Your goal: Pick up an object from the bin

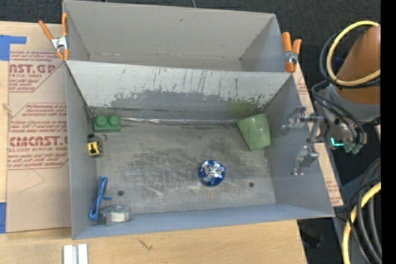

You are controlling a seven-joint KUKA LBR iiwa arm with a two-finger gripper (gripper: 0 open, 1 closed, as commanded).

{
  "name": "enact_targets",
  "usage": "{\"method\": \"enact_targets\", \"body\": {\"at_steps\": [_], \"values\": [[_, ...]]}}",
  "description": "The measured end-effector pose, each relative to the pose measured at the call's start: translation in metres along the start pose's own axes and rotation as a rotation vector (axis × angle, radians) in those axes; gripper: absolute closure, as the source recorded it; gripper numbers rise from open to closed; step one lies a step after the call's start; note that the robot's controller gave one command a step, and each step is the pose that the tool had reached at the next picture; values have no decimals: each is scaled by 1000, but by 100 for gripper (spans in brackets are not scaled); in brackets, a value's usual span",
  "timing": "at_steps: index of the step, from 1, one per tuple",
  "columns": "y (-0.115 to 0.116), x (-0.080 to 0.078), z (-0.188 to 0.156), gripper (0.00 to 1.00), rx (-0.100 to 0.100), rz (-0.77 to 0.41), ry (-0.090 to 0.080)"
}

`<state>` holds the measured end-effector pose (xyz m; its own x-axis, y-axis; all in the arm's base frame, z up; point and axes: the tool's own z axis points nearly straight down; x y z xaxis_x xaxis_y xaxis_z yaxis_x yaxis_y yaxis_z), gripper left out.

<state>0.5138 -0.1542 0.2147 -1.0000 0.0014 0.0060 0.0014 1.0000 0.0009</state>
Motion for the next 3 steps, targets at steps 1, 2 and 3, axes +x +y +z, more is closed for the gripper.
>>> {"method": "enact_targets", "body": {"at_steps": [1,2,3], "values": [[4,13,-54,0,1,125,-13],[91,-13,99,0,-2,153,0],[88,-15,95,100,1,156,-7]]}}
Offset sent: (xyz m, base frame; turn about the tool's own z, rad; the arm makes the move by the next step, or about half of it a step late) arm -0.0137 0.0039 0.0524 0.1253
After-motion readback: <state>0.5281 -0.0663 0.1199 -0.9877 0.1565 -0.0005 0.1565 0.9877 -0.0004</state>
